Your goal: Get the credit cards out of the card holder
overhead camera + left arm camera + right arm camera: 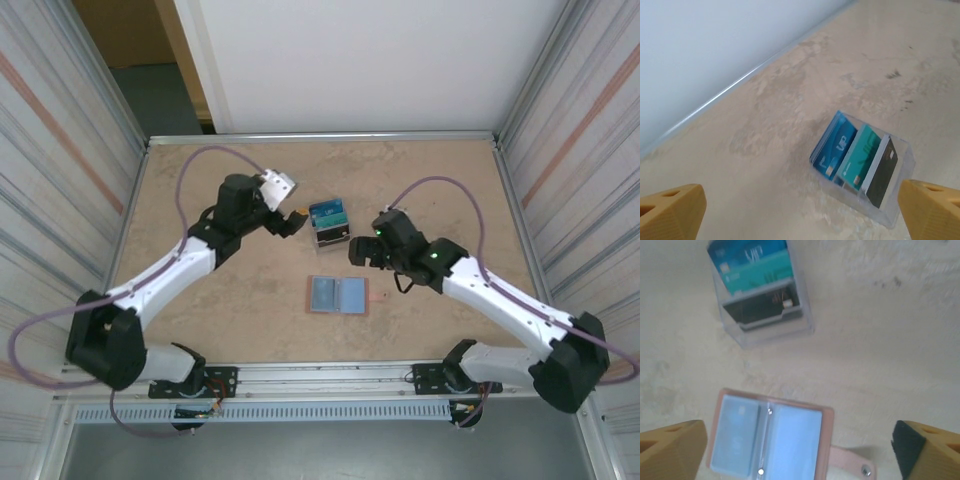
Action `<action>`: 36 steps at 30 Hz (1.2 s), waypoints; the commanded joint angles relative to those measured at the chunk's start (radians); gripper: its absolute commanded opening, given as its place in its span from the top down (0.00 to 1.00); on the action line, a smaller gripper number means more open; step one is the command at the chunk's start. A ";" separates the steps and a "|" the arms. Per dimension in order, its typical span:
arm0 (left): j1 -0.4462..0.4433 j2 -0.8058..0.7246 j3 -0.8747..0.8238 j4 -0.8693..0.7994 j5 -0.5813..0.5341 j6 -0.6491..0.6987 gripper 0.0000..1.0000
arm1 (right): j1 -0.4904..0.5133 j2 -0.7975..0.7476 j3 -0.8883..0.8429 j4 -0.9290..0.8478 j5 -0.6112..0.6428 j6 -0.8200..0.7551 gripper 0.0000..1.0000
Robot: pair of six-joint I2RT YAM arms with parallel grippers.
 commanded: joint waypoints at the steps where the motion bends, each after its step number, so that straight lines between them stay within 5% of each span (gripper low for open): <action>1: -0.004 -0.126 -0.113 0.062 -0.193 -0.257 0.01 | 0.076 0.087 0.061 -0.078 0.041 0.100 0.13; 5: -0.004 -0.266 -0.239 0.029 -0.319 -0.417 0.01 | 0.185 0.226 0.122 -0.110 0.046 0.142 0.24; 14: 0.008 -0.526 -0.454 0.006 -0.399 -0.615 0.01 | 0.337 0.531 0.302 -0.159 0.035 0.144 0.46; 36: 0.009 -0.537 -0.520 -0.008 -0.383 -0.650 0.01 | 0.334 0.743 0.359 -0.155 -0.036 0.136 0.50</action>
